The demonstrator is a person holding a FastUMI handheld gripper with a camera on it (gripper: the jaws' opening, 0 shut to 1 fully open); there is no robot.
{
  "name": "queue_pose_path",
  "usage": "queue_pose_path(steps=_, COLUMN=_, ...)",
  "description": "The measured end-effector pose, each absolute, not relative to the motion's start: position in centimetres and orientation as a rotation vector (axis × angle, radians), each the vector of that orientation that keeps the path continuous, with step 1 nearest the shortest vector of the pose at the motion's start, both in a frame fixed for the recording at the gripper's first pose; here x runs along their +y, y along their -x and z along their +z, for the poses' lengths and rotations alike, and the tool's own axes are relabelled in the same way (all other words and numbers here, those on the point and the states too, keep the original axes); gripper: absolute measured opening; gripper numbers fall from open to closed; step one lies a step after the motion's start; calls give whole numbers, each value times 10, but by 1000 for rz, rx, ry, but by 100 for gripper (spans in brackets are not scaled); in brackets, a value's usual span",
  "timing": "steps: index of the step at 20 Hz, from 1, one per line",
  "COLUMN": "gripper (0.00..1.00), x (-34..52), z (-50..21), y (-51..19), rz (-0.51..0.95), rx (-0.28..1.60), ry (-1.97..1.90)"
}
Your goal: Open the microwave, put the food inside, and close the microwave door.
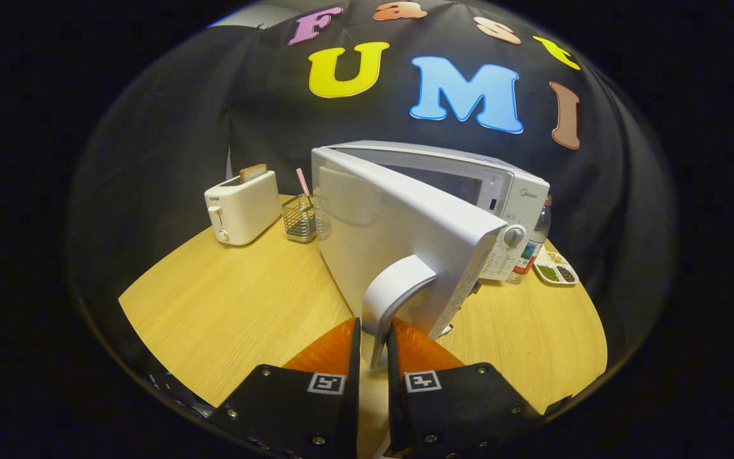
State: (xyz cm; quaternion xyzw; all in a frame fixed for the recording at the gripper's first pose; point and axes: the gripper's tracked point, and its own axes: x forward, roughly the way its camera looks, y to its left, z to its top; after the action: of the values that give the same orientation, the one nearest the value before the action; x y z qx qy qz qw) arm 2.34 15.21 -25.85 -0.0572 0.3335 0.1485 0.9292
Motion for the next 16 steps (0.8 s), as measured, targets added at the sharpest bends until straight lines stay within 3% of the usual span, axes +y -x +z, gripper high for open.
queue_pose_path(steps=16, gripper=20, x=259, z=-251, y=38, rz=476, rx=696, ry=115)
